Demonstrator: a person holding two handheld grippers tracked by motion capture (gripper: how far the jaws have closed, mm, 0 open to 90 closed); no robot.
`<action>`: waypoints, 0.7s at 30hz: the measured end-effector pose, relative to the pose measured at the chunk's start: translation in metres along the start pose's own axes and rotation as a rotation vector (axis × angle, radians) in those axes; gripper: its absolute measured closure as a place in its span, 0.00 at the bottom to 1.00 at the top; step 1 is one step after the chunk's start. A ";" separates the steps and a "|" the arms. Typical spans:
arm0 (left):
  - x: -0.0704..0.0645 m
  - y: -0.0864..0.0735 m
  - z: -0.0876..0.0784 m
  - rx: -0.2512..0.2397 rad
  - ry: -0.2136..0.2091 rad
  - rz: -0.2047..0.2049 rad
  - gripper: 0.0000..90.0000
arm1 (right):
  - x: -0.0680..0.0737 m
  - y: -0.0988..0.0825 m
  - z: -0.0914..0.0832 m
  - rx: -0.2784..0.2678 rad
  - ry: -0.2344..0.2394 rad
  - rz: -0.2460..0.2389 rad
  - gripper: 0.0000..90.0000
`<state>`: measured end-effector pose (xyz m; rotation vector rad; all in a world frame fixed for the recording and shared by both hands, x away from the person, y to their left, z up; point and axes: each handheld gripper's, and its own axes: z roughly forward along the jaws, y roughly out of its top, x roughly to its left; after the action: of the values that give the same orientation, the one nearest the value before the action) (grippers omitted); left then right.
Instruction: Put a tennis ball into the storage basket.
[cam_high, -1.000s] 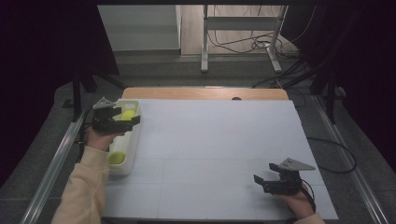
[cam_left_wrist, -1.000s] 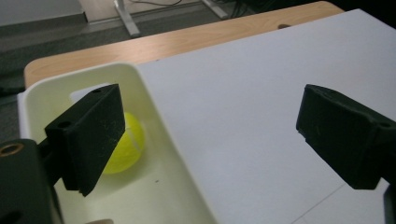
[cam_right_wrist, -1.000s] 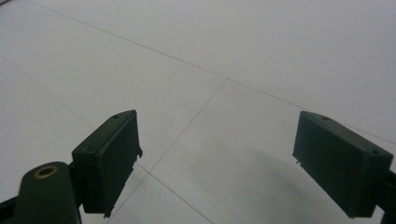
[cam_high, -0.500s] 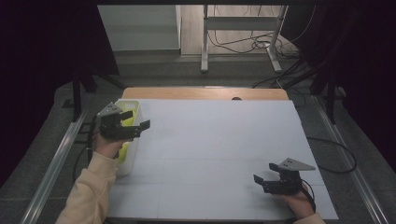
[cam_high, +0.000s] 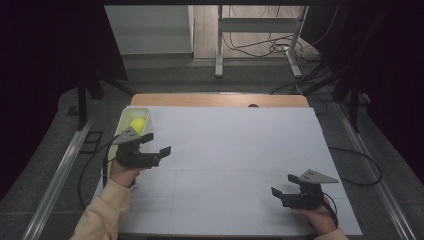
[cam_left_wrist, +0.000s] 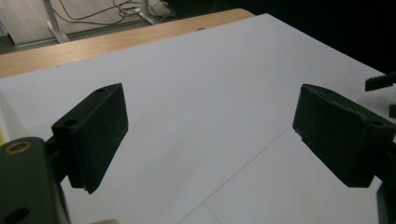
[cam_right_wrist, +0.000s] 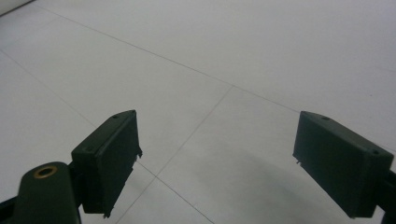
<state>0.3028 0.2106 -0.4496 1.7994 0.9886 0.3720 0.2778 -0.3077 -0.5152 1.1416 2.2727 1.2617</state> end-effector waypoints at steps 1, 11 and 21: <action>-0.003 -0.002 0.001 0.004 -0.003 0.005 0.12 | 0.000 0.000 0.000 -0.004 0.001 -0.003 0.17; -0.030 -0.029 0.003 0.043 -0.012 0.053 0.12 | 0.001 0.000 -0.001 -0.009 0.009 -0.006 0.17; -0.050 -0.053 -0.002 0.073 0.012 0.112 0.13 | 0.001 0.001 -0.001 -0.009 0.009 -0.008 0.17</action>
<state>0.2466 0.1817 -0.4857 1.9264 0.9224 0.4212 0.2769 -0.3068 -0.5141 1.1245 2.2737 1.2751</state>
